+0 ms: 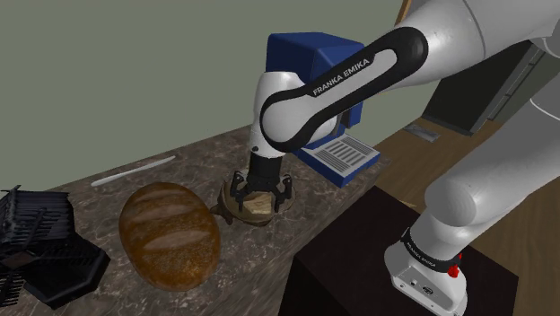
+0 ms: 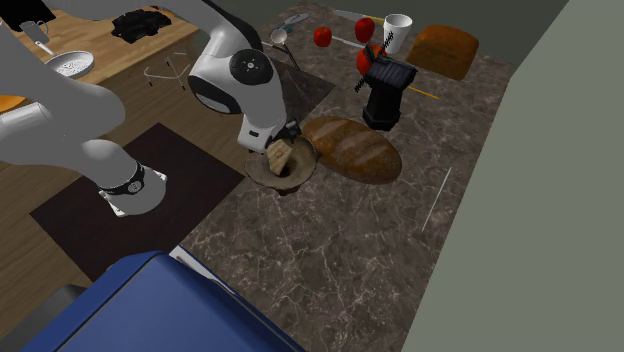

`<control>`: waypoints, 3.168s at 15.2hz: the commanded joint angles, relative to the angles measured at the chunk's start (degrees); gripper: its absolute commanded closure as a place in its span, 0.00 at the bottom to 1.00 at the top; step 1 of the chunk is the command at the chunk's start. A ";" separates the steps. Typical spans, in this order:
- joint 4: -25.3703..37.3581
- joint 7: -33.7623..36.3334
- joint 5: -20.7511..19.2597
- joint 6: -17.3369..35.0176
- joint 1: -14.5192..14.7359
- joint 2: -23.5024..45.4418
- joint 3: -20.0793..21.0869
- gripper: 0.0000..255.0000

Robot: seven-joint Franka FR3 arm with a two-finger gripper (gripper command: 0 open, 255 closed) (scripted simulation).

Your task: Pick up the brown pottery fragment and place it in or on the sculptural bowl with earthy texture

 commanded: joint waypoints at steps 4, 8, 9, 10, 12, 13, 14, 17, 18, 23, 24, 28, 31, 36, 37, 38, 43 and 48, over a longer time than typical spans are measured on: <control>-0.01 0.02 -0.02 0.05 0.00 0.04 0.02 1.00; -0.01 0.02 -0.05 0.08 -0.01 0.07 0.02 1.00; -0.03 0.00 -0.01 0.07 0.00 0.04 0.01 1.00; -0.03 0.01 -0.02 0.08 0.00 0.06 0.02 1.00; 0.00 0.03 -0.04 0.08 -0.01 0.07 0.03 1.00; -0.01 0.02 -0.03 0.07 -0.01 0.06 0.03 1.00; 0.28 -0.16 0.43 -1.00 0.09 -0.86 -0.24 1.00; 1.20 -0.56 1.54 -4.13 0.40 -3.42 -1.16 1.00; 1.53 -0.64 1.83 -5.15 0.51 -4.21 -1.49 1.00; 3.31 -0.75 2.82 -10.07 1.02 -7.72 -3.19 1.00; 3.70 -0.73 2.94 -11.02 1.12 -8.34 -3.54 1.00; 5.35 -0.50 3.22 -14.69 1.44 -10.55 -4.91 1.00; 6.69 -0.23 3.26 -17.33 1.63 -11.96 -5.90 1.00; 9.15 0.38 3.12 -21.55 1.84 -13.87 -7.46 1.00; 9.67 0.52 3.07 -22.37 1.87 -14.19 -7.76 1.00; 9.89 0.58 3.05 -22.70 1.88 -14.31 -7.88 1.00; 15.75 2.04 -2.45 -21.59 -1.58 -6.46 -6.19 1.00; 9.19 -4.69 3.34 -16.20 0.49 -9.29 -7.44 0.00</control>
